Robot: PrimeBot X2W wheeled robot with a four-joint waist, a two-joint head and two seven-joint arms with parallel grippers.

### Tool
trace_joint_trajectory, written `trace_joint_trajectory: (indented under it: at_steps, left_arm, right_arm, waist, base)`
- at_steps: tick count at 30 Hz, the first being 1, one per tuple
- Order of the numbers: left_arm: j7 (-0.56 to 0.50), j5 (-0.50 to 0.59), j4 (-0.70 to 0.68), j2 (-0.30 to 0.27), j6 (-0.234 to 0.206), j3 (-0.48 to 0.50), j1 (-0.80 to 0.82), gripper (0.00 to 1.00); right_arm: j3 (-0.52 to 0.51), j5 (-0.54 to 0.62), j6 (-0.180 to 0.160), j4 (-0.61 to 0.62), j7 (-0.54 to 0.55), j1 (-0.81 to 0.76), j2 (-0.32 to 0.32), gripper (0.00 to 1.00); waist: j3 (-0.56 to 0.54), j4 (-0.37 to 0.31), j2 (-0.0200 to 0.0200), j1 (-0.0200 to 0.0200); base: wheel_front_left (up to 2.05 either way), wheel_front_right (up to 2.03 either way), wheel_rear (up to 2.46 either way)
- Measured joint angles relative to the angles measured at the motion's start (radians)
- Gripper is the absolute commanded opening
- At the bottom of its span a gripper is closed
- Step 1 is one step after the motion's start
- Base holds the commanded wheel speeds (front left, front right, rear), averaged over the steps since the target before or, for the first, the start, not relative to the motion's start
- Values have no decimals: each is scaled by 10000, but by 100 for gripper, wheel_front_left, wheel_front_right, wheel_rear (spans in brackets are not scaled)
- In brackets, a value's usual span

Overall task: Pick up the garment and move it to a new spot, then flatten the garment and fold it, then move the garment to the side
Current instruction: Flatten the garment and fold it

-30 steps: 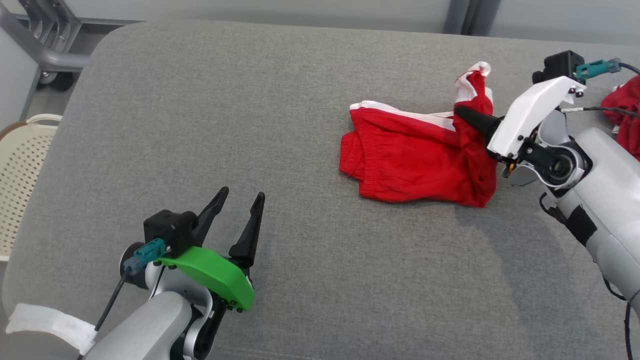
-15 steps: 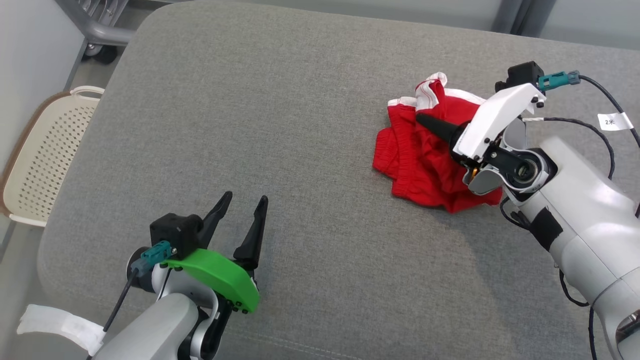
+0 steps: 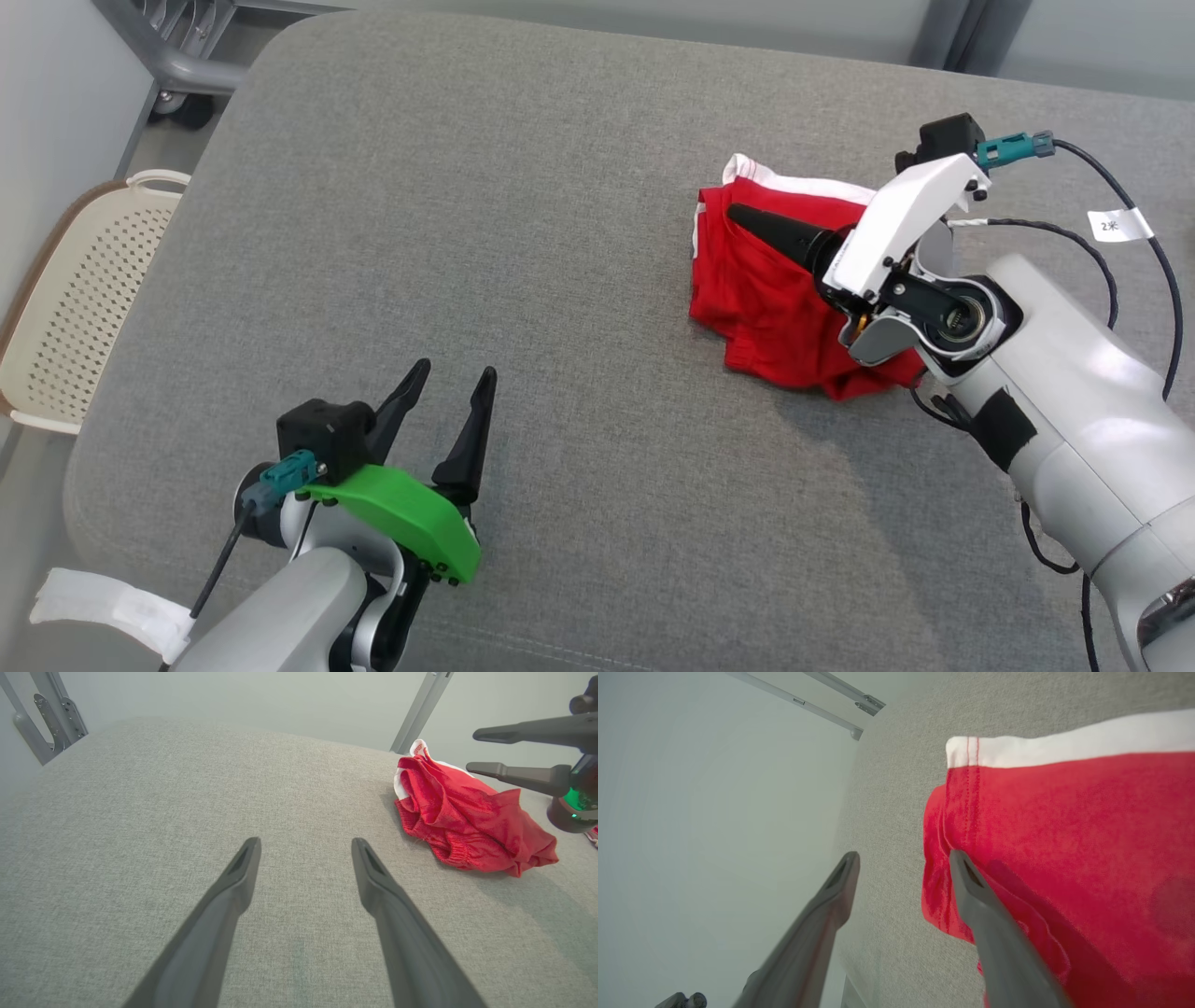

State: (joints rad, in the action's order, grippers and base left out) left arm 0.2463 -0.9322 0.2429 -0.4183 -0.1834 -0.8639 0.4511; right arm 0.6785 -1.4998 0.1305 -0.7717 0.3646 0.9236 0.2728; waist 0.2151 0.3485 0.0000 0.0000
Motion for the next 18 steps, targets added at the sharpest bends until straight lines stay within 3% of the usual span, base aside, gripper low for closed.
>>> trace_joint_trajectory:
  at_steps: [6,11,18]
  left_arm:
    - [-86,-29,-27,-71,-31,-35,-125,100]
    - [-134,-50,-159,-184,-140,-40,-240,100]
    - [-148,-73,-397,-297,-259,-15,-448,100]
  right_arm:
    - [-366,-336,0,1087,-182,-453,525,100]
    - [-249,268,0,1559,-669,-872,1448,100]
    - [-84,1091,0,1898,-1860,-1522,2176,100]
  waist:
    - [-330,-198,0,0]
    - [-578,-375,0,0]
    - [-870,-548,0,0]
  base:
    - [0,0,0]
    - [0,0,0]
    - [0,0,0]
